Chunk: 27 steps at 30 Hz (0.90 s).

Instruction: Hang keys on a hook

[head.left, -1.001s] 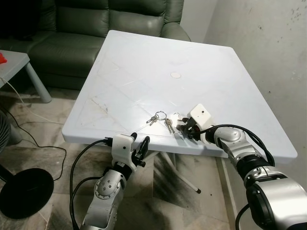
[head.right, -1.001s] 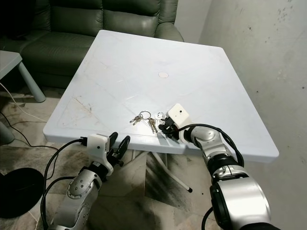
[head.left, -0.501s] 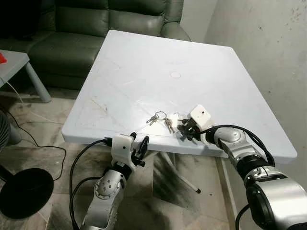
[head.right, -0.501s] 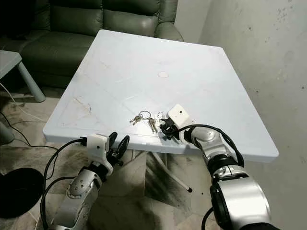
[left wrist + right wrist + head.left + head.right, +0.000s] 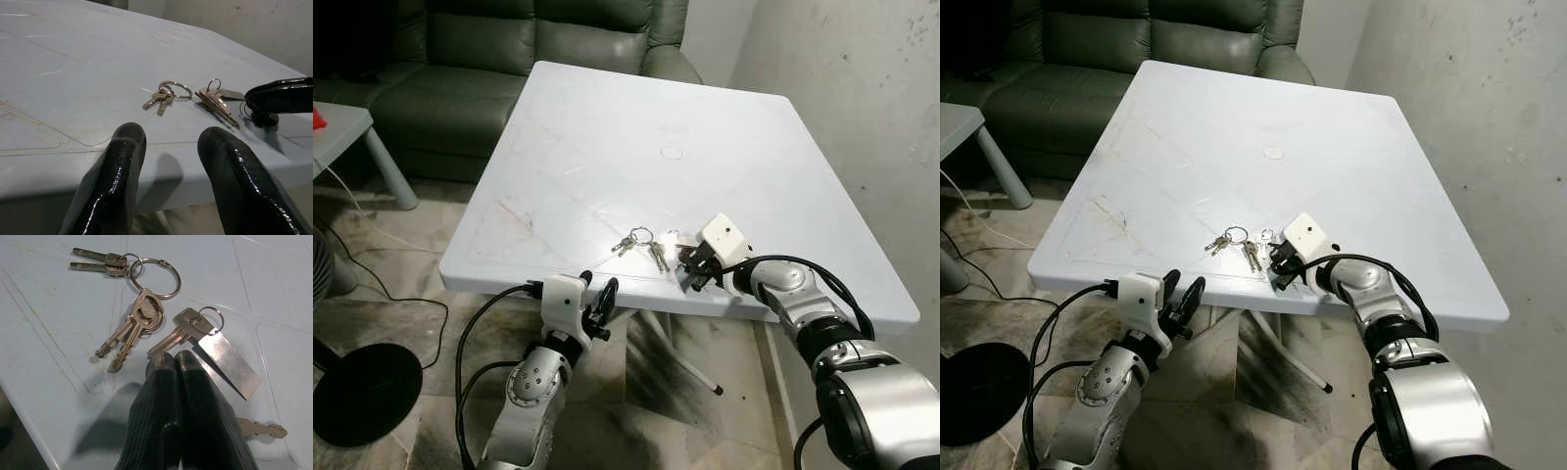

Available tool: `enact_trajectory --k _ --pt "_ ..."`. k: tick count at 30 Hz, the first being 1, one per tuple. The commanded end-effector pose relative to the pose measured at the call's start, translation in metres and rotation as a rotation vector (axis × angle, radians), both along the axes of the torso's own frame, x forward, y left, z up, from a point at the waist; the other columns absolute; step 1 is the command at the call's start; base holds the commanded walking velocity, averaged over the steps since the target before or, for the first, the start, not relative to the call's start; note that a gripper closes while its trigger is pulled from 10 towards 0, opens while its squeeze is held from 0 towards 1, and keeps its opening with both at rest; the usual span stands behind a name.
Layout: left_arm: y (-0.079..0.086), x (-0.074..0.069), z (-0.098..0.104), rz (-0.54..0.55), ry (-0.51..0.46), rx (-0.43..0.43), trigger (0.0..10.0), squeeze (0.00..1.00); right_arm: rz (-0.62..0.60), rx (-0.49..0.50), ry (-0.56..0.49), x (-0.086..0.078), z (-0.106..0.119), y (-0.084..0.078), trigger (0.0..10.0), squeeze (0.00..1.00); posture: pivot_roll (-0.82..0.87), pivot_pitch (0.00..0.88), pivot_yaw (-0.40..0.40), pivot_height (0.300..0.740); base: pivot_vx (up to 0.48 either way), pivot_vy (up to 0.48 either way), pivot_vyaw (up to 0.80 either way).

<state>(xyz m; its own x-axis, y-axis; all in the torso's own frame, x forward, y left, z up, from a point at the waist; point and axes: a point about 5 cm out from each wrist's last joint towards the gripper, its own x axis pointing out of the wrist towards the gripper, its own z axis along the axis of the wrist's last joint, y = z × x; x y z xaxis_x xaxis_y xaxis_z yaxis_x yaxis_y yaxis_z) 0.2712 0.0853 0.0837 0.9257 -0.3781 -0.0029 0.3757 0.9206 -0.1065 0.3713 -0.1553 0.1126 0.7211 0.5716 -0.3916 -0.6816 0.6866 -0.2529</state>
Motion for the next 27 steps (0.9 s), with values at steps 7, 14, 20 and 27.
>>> enact_trajectory --k 7,14,20,27 --pt "-0.007 0.005 0.008 -0.005 -0.027 -0.018 10.0 0.0 -0.175 0.26 -0.035 0.01 0.018 -0.012 0.0 0.0 0.11 0.057 -0.123 0.74 0.0 0.0 0.0" --pt "0.003 0.018 0.014 0.028 -0.05 -0.008 10.0 0.0 -0.371 0.558 -0.1 0.019 0.04 -0.026 0.0 0.0 0.1 0.037 -0.117 0.74 0.0 0.0 0.0" --pt "0.028 0.045 0.024 0.136 -0.055 0.014 10.0 0.0 -0.349 0.743 -0.161 0.014 0.044 -0.027 0.0 0.0 0.06 0.02 -0.106 0.74 0.0 0.0 0.0" --pt "0.052 0.068 0.046 0.204 -0.098 -0.051 10.0 0.0 -0.385 0.859 -0.329 0.001 0.047 -0.021 0.0 0.0 0.03 0.008 -0.079 0.74 0.0 0.0 0.0"
